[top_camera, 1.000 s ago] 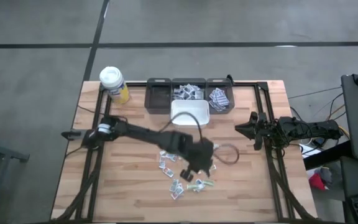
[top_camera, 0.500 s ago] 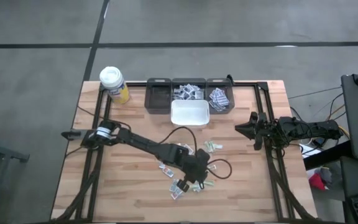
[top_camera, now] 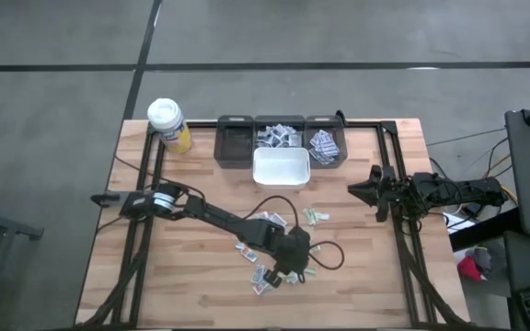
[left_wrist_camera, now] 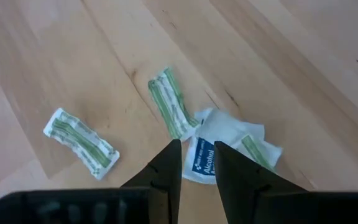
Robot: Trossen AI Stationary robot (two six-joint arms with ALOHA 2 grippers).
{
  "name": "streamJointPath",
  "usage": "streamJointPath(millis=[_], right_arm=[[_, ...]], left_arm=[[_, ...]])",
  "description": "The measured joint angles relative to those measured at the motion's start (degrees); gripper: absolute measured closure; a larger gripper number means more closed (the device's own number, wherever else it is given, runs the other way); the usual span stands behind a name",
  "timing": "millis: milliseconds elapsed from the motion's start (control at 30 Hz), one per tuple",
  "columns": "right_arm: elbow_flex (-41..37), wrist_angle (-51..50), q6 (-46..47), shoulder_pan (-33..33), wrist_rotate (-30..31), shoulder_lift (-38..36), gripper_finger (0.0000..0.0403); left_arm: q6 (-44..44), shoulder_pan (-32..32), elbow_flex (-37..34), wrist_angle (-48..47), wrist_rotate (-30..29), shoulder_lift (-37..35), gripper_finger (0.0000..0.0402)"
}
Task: Pick & Place First Aid Supplies
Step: Put the bottom alcohol pad into the middle black bin
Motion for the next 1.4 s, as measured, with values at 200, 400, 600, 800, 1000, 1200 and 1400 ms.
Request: streamJointPath(millis=[200,400,600,800,1000,1200,1400], right_arm=[[0.0,0.0,0.0,0.0,0.0,0.0,0.0339],[0.0,0.0,0.0,0.0,0.0,0.0,0.0339],[0.0,0.0,0.0,0.0,0.0,0.0,0.0339],[0.0,0.0,0.0,0.0,0.0,0.0,0.0339],[0.0,0.0,0.0,0.0,0.0,0.0,0.0339],[0.0,0.0,0.0,0.0,0.0,0.0,0.0339],[0.0,0.0,0.0,0.0,0.0,0.0,0.0339]], left_arm=[[-2.0,-0.1,0.0,0.2,0.0,1.9,0.0312],[-3.3,-0.1,0.1,-0.1,-0.3,3.6,0.0312],[-6.2,0.0,0.4,-7.3,-6.1,3.4,0.0312],[-9.0,0.5,0.3,-12.2,-7.2,2.8,0.0312],[-15.5,0.5,1.3,-19.4,-7.9,2.7,0.0312],[-17.8,0.5,5.3,-25.9,-9.6,3.0,0.0312],[-17.5,0.6,7.2,-23.1,-10.1,3.4,0.0312]])
